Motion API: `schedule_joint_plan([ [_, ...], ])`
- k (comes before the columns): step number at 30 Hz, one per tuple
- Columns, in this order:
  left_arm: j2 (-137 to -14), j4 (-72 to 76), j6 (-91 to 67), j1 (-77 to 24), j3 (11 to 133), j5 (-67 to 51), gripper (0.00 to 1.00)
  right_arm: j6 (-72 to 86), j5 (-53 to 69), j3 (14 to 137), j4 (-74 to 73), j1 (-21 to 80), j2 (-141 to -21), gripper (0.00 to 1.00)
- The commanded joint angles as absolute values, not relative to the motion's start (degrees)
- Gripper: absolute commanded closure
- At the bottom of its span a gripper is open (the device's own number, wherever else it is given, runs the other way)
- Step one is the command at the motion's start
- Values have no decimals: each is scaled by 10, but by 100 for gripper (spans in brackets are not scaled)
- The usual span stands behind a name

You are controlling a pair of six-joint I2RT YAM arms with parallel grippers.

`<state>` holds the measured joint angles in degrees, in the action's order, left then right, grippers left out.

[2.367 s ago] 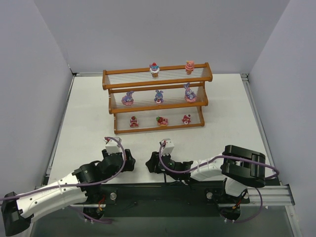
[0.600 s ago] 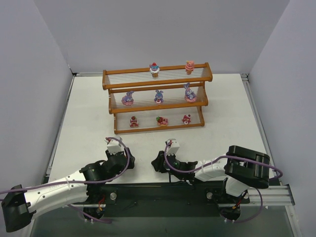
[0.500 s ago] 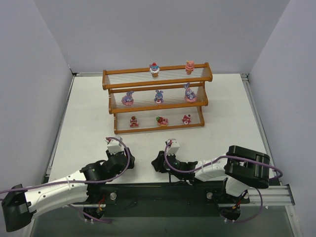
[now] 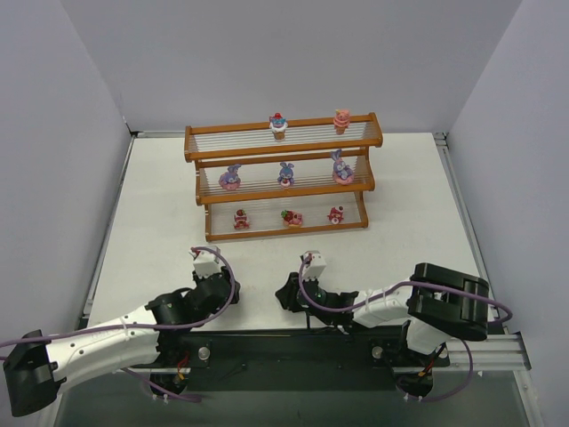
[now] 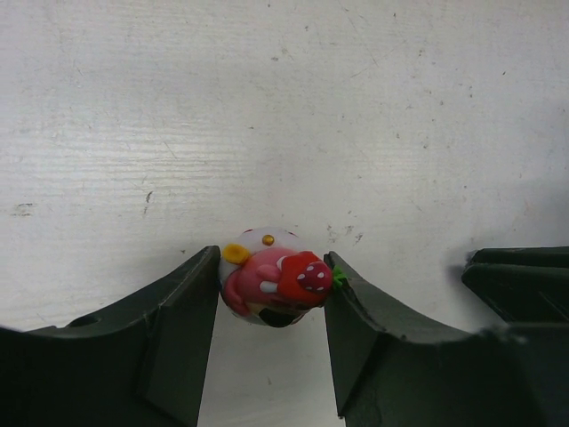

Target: Place and organize the plastic toys onto the shelf

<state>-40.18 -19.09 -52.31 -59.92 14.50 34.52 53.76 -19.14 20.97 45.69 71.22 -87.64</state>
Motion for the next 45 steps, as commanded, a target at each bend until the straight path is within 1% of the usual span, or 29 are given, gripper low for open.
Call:
schedule_joint_plan([
  [1, -398, -212, -521, -601, 192, 371, 78, 546, -215, 200, 450, 708, -851, 76],
  [5, -414, -283, -510, -599, 280, 395, 85, 566, -221, 200, 416, 702, -836, 76],
  [8, -438, -337, -499, -597, 367, 410, 86, 577, -217, 201, 389, 699, -828, 76],
  [9, -452, -350, -497, -594, 413, 413, 87, 577, -215, 203, 384, 698, -826, 77],
  [12, -490, -391, -479, -580, 483, 405, 87, 580, -212, 208, 353, 696, -817, 77],
  [14, -516, -420, -461, -570, 560, 396, 87, 584, -214, 214, 325, 695, -812, 77],
  [16, -556, -441, -440, -546, 633, 383, 88, 588, -212, 215, 313, 694, -809, 77],
  [18, -594, -447, -423, -520, 677, 367, 88, 591, -210, 215, 309, 694, -809, 77],
  [19, -604, -446, -406, -492, 718, 344, 88, 592, -209, 215, 308, 694, -808, 77],
  [22, -645, -450, -374, -441, 778, 306, 90, 598, -207, 215, 308, 694, -809, 77],
  [23, -656, -455, -368, -434, 824, 305, 90, 599, -207, 214, 308, 694, -809, 77],
  [25, -692, -476, -346, -422, 867, 307, 91, 600, -206, 213, 311, 694, -809, 77],
  [26, -703, -483, -341, -410, 911, 306, 91, 600, -205, 213, 311, 694, -810, 77],
  [32, -772, -511, -311, -360, 1017, 272, 91, 608, -196, 206, 324, 694, -824, 77],
  [33, -793, -517, -308, -348, 1049, 261, 91, 612, -194, 204, 329, 694, -830, 77],
  [37, -848, -554, -286, -327, 1126, 250, 91, 617, -180, 187, 369, 695, -843, 77],
  [45, -937, -588, -265, -275, 1229, 208, 91, 628, -166, 162, 414, 701, -863, 77],
])
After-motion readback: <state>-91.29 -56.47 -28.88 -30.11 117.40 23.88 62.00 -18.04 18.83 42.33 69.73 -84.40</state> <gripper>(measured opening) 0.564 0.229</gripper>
